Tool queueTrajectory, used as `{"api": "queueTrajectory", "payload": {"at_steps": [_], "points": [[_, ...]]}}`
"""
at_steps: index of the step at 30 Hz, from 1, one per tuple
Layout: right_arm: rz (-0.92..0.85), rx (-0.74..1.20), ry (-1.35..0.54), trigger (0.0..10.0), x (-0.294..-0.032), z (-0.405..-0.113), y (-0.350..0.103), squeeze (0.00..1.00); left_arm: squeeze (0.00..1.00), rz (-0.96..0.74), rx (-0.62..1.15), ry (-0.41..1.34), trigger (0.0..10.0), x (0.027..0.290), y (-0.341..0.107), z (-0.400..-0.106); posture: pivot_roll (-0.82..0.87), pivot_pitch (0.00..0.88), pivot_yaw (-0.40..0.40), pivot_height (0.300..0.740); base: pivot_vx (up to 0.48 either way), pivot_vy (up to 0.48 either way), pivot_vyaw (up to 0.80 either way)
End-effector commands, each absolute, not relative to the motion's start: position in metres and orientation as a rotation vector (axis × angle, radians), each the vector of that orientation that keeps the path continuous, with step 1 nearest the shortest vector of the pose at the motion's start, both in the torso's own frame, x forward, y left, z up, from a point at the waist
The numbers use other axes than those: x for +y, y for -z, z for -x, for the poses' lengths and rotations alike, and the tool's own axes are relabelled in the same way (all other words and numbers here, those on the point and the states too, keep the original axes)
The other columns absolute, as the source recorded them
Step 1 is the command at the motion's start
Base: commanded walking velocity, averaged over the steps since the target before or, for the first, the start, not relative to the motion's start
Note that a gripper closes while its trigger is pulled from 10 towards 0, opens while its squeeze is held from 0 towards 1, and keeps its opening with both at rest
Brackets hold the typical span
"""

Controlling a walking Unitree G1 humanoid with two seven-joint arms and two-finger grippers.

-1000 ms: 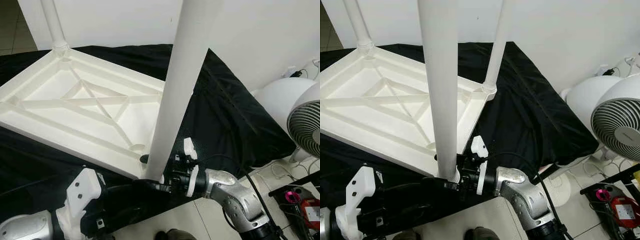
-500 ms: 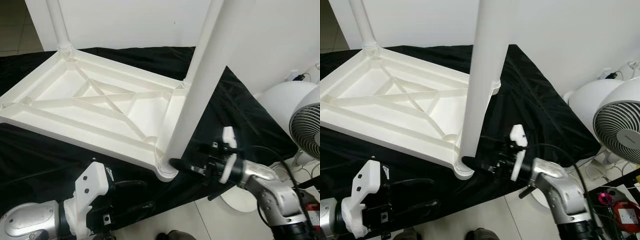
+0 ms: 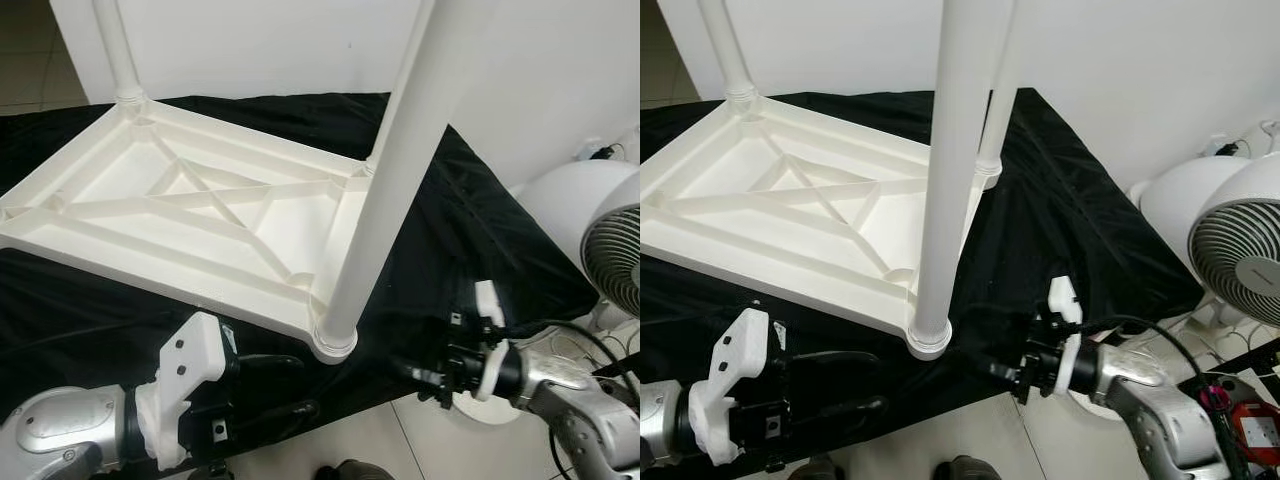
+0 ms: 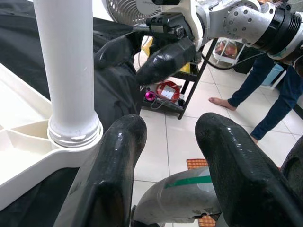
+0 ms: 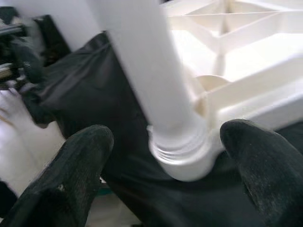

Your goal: Building children table

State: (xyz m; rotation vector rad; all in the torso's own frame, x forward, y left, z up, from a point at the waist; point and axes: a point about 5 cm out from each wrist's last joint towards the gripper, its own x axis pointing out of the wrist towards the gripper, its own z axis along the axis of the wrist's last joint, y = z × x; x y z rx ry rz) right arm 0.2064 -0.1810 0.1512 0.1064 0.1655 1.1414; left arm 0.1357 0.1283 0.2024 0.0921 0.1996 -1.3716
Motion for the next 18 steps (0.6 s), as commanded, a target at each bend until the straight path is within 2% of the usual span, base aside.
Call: {"api": "queueTrajectory", "payload": {"at_steps": [1,5,10,18], "points": [[-0.082,0.169,-1.085,10.0,-0.191,-0.209,-0.149,0.0,0.0,-0.083,0.213,1.404,10.0,0.126,-0.201,-0.133,0.02,0.066,-0.069,0.74,0.0,0.0,0.0],[-0.06,0.165,-0.996,10.0,-0.197,-0.216,-0.144,0.0,0.0,-0.079,0.217,1.405,10.0,0.125,-0.199,-0.134,0.01,0.067,-0.067,0.74,0.0,0.0,0.0],[-0.061,0.147,-0.949,10.0,-0.191,-0.221,-0.14,0.0,0.0,-0.076,0.222,1.407,10.0,0.124,-0.199,-0.135,0.01,0.067,-0.067,0.74,0.0,0.0,0.0],[-0.116,0.079,-0.935,10.0,-0.161,-0.232,-0.139,0.0,0.0,-0.067,0.217,1.415,10.0,0.121,-0.201,-0.135,0.02,0.07,-0.067,0.74,0.0,0.0,0.0]]}}
